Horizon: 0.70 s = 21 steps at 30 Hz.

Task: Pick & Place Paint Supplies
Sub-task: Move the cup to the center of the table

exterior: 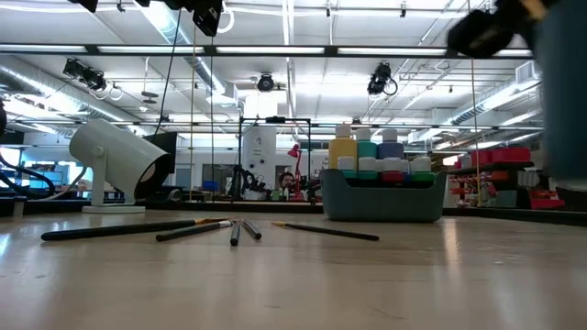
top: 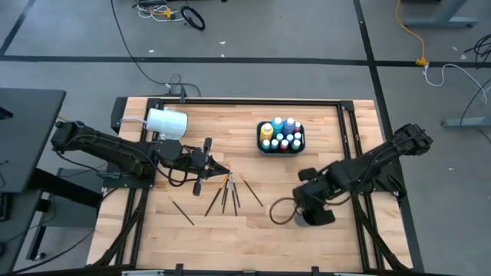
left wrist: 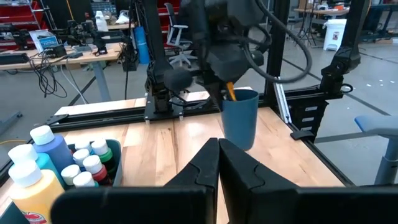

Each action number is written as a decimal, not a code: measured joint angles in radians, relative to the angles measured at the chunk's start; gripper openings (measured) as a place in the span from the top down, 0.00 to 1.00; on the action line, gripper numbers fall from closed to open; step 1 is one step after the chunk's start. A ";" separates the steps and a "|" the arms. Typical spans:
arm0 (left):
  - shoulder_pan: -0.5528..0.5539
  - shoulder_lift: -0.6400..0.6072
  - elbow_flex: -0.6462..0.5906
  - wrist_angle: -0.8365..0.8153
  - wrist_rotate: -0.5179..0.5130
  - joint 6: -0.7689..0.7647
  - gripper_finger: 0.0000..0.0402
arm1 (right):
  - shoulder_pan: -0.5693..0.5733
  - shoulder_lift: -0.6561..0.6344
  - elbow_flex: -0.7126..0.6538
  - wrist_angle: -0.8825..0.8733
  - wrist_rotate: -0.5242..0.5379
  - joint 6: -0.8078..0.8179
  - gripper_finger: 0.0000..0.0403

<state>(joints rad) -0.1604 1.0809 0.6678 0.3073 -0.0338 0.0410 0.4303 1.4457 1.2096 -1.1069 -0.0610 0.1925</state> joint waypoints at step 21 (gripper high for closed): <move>0.000 0.000 0.000 0.005 -0.004 0.045 0.96 | -0.346 0.462 0.473 -0.172 0.065 -0.517 1.00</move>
<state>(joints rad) -0.1601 1.0809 0.6678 0.3126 -0.0380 0.0856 0.0845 1.9074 1.6823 -1.2794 0.0045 -0.3244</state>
